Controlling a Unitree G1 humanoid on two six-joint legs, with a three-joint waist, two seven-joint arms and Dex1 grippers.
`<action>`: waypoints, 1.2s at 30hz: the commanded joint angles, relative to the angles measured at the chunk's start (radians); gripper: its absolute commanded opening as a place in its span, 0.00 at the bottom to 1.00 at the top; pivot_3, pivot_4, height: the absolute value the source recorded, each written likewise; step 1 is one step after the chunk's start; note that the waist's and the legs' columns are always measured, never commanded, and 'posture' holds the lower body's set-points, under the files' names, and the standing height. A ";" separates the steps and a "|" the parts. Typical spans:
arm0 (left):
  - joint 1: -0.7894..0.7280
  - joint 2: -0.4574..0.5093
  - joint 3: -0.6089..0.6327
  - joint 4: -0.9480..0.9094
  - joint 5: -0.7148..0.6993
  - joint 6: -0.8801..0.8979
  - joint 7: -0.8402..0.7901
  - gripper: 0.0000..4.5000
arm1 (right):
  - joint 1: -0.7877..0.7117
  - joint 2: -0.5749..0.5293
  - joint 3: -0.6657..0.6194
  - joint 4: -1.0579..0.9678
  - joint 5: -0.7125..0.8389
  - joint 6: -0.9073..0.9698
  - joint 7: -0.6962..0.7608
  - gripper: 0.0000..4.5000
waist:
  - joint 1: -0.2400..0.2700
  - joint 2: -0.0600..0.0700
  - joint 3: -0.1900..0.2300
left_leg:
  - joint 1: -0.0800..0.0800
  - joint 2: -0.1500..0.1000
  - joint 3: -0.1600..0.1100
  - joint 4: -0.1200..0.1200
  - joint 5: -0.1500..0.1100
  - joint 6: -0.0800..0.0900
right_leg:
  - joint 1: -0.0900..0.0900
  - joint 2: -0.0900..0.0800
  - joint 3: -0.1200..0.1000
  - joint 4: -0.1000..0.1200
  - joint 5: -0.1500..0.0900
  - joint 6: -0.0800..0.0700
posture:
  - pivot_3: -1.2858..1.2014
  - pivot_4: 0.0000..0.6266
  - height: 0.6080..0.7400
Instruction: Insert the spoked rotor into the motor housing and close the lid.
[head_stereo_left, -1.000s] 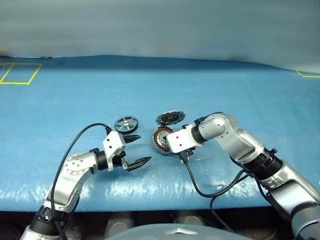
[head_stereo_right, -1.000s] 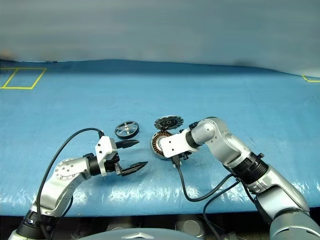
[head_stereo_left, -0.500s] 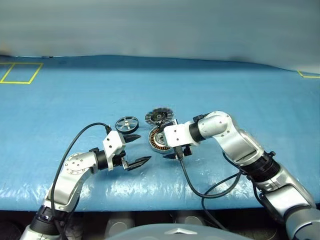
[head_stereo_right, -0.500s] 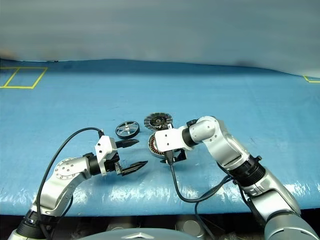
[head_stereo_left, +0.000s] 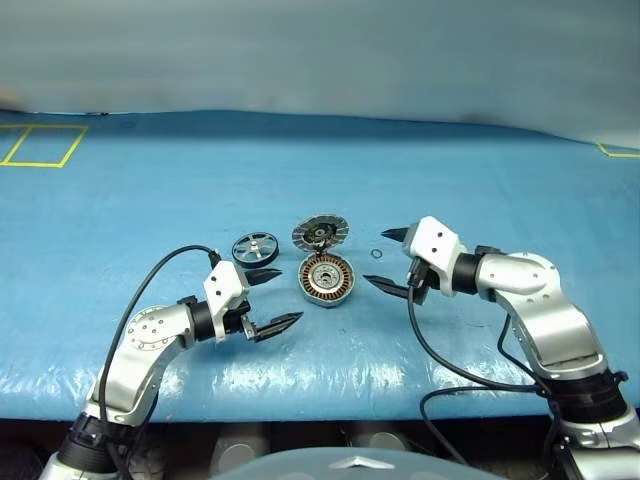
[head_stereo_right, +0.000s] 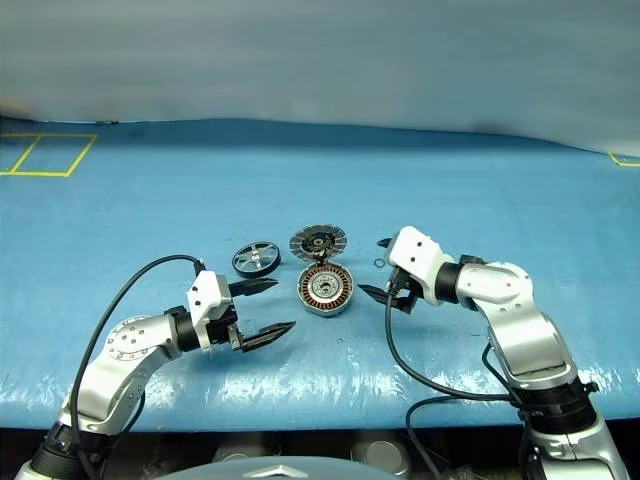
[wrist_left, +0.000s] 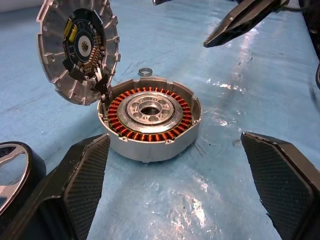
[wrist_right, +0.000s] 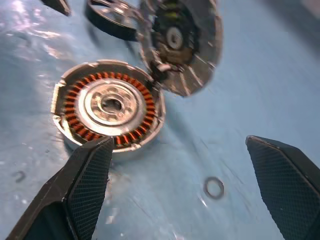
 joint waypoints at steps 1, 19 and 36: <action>-0.017 0.004 0.020 -0.044 -0.024 0.004 -0.009 1.00 | 0.043 0.068 -0.048 0.019 -0.009 -0.029 -0.137 0.99 | -0.003 0.000 0.000 | 0.000 0.000 0.000 0.000 0.000 0.000 | 0.000 0.000 0.000 0.000 0.000 0.000 | 0.52 0.24 1.00; -0.089 -0.018 -0.026 -0.018 -0.016 0.000 -0.043 1.00 | -0.057 0.289 0.005 0.390 -0.023 -0.141 -0.373 0.99 | -0.011 0.000 0.000 | 0.000 0.000 0.001 0.000 0.000 0.000 | 0.000 0.001 0.002 -0.001 0.000 0.000 | 0.52 0.24 1.00; -0.066 -0.023 -0.022 -0.023 0.009 -0.013 -0.017 1.00 | -0.050 0.275 0.084 0.445 -0.065 -0.145 -0.375 0.14 | -0.011 0.000 0.000 | 0.001 0.000 0.001 0.001 0.000 0.000 | 0.002 0.001 0.002 -0.001 0.000 0.000 | 0.52 0.24 1.00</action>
